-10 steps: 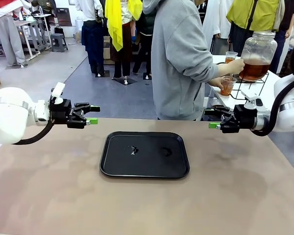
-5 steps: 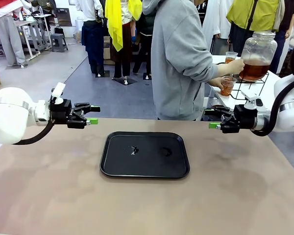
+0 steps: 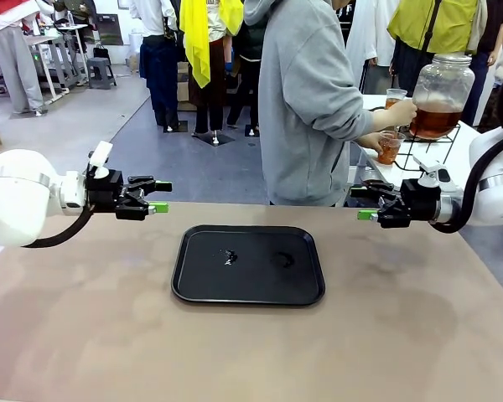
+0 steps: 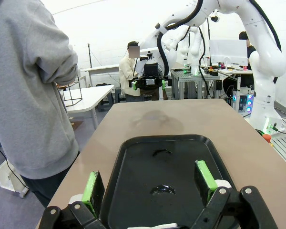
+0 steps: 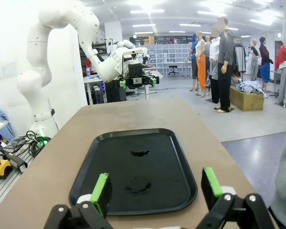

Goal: Pour the drink into the iced cup.
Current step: Open the gripper to release the iced cup you were holding.

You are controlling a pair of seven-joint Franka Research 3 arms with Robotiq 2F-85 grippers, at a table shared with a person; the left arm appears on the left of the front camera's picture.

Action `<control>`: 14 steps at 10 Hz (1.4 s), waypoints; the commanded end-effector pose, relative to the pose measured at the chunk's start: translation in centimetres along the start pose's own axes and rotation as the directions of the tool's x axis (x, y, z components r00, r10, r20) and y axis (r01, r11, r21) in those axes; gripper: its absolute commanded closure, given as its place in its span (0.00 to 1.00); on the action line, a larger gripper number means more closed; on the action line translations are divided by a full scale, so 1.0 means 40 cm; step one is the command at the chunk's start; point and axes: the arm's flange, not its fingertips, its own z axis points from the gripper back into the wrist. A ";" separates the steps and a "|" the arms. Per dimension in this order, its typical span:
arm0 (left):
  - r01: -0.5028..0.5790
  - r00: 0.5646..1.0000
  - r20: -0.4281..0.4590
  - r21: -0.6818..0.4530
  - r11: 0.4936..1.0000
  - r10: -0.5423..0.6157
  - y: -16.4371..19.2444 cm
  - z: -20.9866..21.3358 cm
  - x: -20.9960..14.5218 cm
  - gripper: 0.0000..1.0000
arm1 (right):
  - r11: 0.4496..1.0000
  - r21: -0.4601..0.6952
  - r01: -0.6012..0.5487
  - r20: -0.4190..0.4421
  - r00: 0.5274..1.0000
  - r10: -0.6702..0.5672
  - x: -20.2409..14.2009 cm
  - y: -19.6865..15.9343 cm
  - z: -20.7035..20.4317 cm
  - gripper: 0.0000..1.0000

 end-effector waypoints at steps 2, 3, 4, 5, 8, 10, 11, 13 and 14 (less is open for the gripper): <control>0.000 1.000 0.006 -0.003 1.000 0.000 -0.001 -0.001 0.004 0.00 | 1.000 -0.008 0.009 0.000 1.000 -0.009 0.013 -0.005 -0.007 0.00; 0.000 1.000 0.006 -0.003 1.000 0.000 -0.001 -0.001 0.004 0.00 | 1.000 -0.008 0.009 0.000 1.000 -0.009 0.013 -0.005 -0.007 0.00; 0.000 1.000 0.006 -0.003 1.000 0.000 -0.001 -0.001 0.004 0.00 | 1.000 -0.008 0.009 0.000 1.000 -0.009 0.013 -0.005 -0.007 0.00; 0.000 1.000 0.006 -0.003 1.000 0.000 -0.001 -0.001 0.004 0.00 | 1.000 -0.008 0.009 0.000 1.000 -0.009 0.013 -0.005 -0.007 0.00; 0.000 1.000 0.006 -0.003 1.000 0.000 -0.001 -0.001 0.004 0.00 | 1.000 -0.008 0.009 0.000 1.000 -0.009 0.013 -0.005 -0.007 0.00; 0.000 1.000 0.006 -0.003 1.000 0.000 -0.001 -0.001 0.004 0.00 | 1.000 -0.008 0.009 0.000 1.000 -0.009 0.013 -0.005 -0.007 0.00; 0.000 1.000 0.006 -0.003 1.000 0.000 -0.001 -0.001 0.004 0.00 | 1.000 -0.008 0.009 0.000 1.000 -0.009 0.013 -0.005 -0.007 0.00; 0.000 1.000 0.006 -0.003 1.000 0.000 -0.001 -0.001 0.004 0.00 | 1.000 -0.008 0.009 0.000 1.000 -0.009 0.013 -0.005 -0.007 0.00; 0.000 1.000 0.006 -0.003 1.000 0.000 -0.001 -0.001 0.004 0.00 | 1.000 -0.008 0.009 0.000 1.000 -0.009 0.013 -0.005 -0.007 0.00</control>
